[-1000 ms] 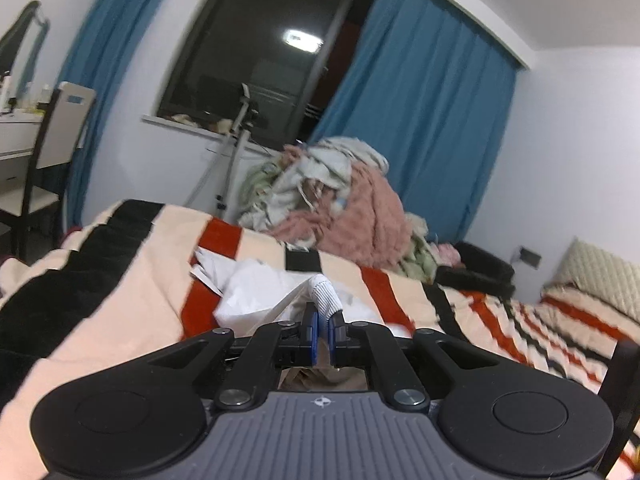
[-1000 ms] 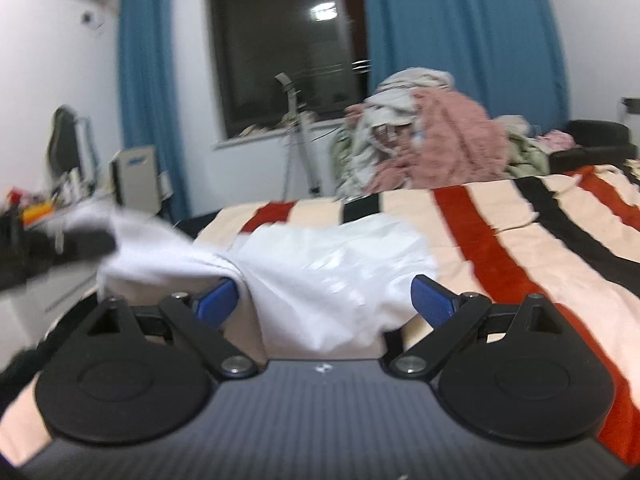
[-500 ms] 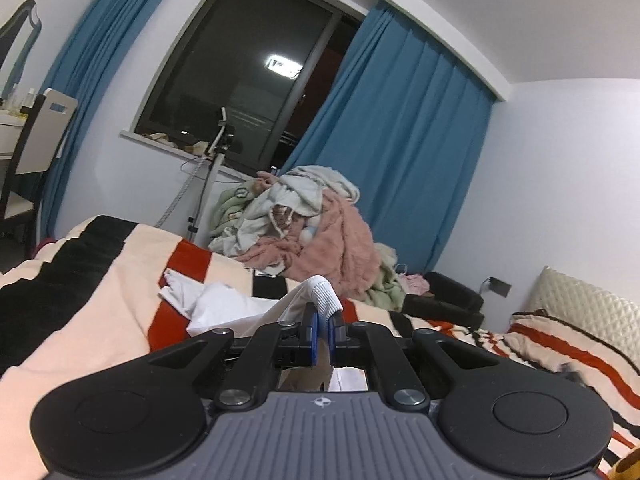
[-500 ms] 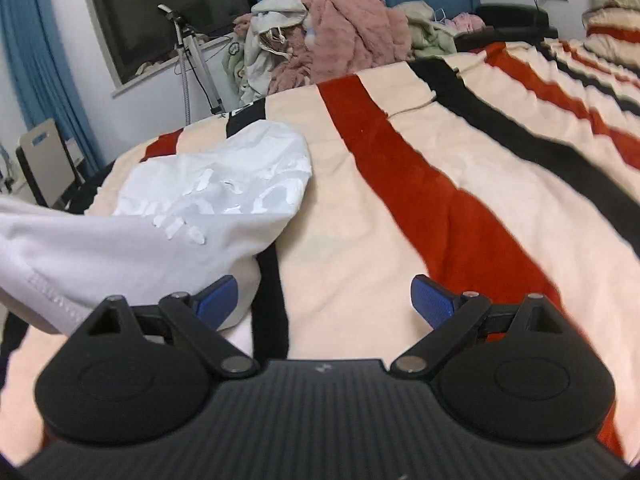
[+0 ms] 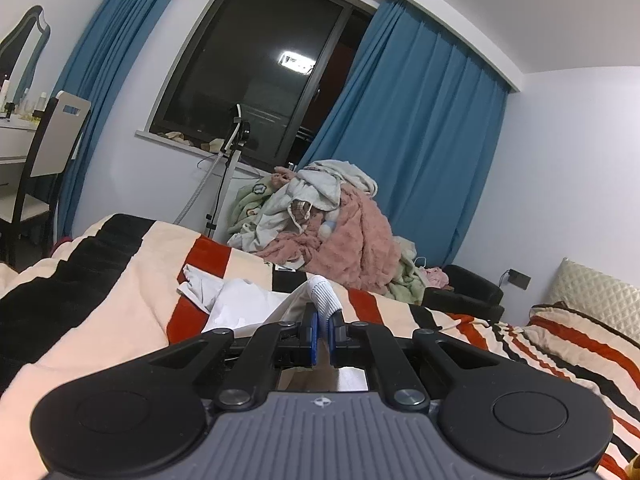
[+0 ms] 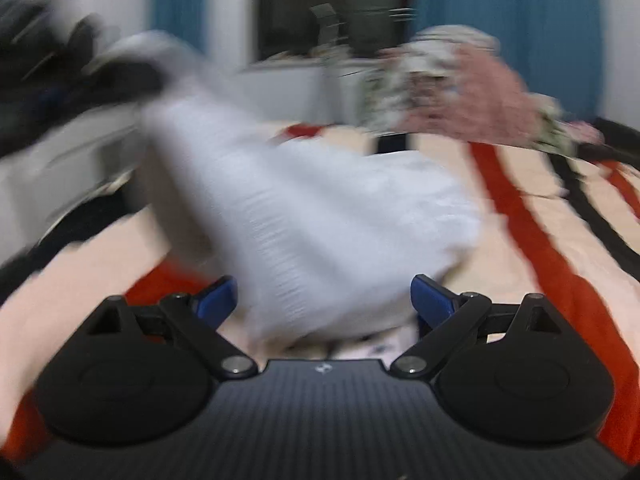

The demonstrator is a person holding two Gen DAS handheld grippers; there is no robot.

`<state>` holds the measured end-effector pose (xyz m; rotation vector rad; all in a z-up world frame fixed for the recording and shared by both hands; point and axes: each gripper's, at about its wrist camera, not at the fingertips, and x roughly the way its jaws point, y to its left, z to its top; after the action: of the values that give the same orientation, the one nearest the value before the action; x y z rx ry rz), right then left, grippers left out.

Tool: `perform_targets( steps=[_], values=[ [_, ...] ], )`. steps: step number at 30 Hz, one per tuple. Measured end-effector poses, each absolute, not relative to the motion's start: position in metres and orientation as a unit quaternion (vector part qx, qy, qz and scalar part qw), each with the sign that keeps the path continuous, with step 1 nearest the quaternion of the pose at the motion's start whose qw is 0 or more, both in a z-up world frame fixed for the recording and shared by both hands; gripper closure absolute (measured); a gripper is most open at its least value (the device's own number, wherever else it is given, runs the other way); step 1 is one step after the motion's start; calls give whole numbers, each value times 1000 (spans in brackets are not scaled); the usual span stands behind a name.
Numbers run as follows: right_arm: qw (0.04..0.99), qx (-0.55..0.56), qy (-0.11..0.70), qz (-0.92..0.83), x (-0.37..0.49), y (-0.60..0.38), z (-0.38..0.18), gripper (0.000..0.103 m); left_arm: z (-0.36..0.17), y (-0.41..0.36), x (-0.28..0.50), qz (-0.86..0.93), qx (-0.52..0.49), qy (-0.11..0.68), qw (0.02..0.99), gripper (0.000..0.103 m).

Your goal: Fold clothes

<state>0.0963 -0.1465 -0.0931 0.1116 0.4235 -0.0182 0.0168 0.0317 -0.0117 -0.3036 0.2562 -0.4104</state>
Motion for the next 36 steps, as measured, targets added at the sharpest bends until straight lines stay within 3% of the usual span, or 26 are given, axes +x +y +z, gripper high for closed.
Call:
perform_targets(
  steps=[4,7,15,17,21,23,29,36],
  values=[
    [973,164,149,-59,89,-197,-74,8,-17,25,20,-211,-143,140,957,98],
    [975,163,132,-80,89,-210,-66,8,-20,14,15,-220,-126,137,958,98],
    [940,163,274,-124,110,-228,-98,8,-18,35,16,-199,-180,129,955,98],
    [951,148,227,-149,99,-229,-83,8,-18,41,18,-194,-193,132,953,98],
    [984,66,52,-155,52,-208,-32,8,-20,46,23,-196,-206,148,947,98],
    [990,34,18,-136,44,-205,-17,8,-23,45,27,-194,-200,161,947,98],
    [992,29,70,-101,57,-219,-19,8,-34,41,37,-189,-182,201,944,95],
    [990,57,99,-82,73,-235,-29,8,-40,29,31,-182,-128,224,949,79]
  ],
)
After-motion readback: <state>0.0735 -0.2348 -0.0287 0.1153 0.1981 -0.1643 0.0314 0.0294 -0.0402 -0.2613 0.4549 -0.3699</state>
